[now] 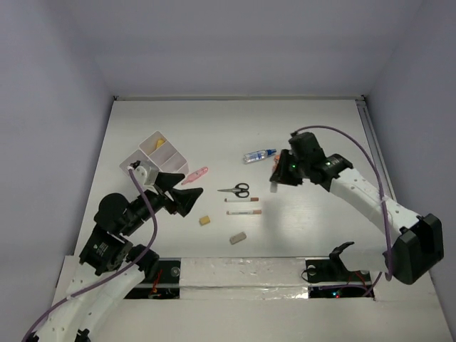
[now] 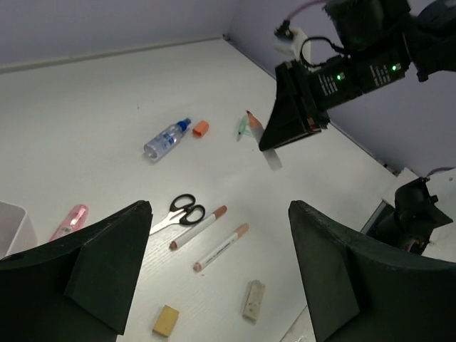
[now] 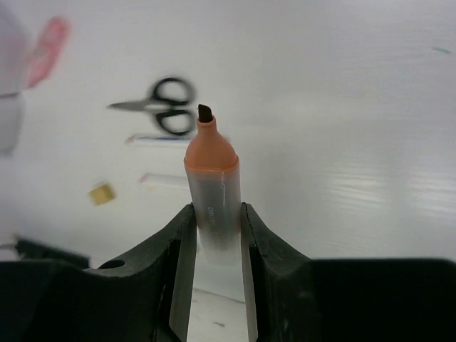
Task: Sort the stationery into containers
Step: Pick up the pen from the center of the board, then close the pen cap on the pen.
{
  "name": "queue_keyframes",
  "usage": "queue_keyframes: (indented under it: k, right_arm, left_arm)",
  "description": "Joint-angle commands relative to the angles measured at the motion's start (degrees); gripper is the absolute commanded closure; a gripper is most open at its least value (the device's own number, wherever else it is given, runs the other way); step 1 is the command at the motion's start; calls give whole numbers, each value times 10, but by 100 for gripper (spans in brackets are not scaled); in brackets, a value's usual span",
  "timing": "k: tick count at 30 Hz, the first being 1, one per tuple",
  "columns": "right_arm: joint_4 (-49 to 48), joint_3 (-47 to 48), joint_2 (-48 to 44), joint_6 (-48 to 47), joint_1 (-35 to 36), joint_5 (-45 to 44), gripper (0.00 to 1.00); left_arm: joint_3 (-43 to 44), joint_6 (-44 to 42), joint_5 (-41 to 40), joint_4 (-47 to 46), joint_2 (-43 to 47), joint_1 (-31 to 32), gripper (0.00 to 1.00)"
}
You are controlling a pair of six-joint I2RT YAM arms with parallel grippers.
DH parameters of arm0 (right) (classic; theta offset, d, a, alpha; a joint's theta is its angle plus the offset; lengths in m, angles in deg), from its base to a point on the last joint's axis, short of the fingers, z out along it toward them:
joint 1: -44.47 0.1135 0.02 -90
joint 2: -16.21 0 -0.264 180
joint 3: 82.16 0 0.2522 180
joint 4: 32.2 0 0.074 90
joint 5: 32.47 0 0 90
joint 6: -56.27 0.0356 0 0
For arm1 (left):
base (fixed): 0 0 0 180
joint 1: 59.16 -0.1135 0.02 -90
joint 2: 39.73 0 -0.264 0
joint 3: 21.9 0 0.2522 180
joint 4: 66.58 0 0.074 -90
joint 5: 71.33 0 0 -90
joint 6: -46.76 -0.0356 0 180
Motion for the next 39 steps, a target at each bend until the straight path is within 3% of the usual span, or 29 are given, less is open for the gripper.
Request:
queue_keyframes:
  k: [1, 6, 9, 15, 23, 33, 39]
  right_arm:
    - [-113, 63, 45, 15, 86, -4, 86]
    - [-331, 84, 121, 17, 167, 11, 86]
    - [-418, 89, 150, 18, 172, 35, 86]
    - [-510, 90, 168, 31, 172, 70, 86]
    - [-568, 82, 174, 71, 177, 105, 87]
    - [-604, 64, 187, 101, 183, 164, 87]
    - [-624, 58, 202, 116, 183, 197, 88]
  left_arm:
    - [-3, 11, 26, -35, -34, 2, 25]
    - [0, 42, 1, -42, -79, 2, 26]
    - [-1, 61, -1, -51, -99, 2, 26]
    - [-3, 80, -22, -61, -163, 2, 30]
    - [8, 84, -42, -71, -240, 2, 42]
    - [7, 102, -50, -115, -264, 2, 45]
    - [17, 99, -55, -120, -290, 2, 53]
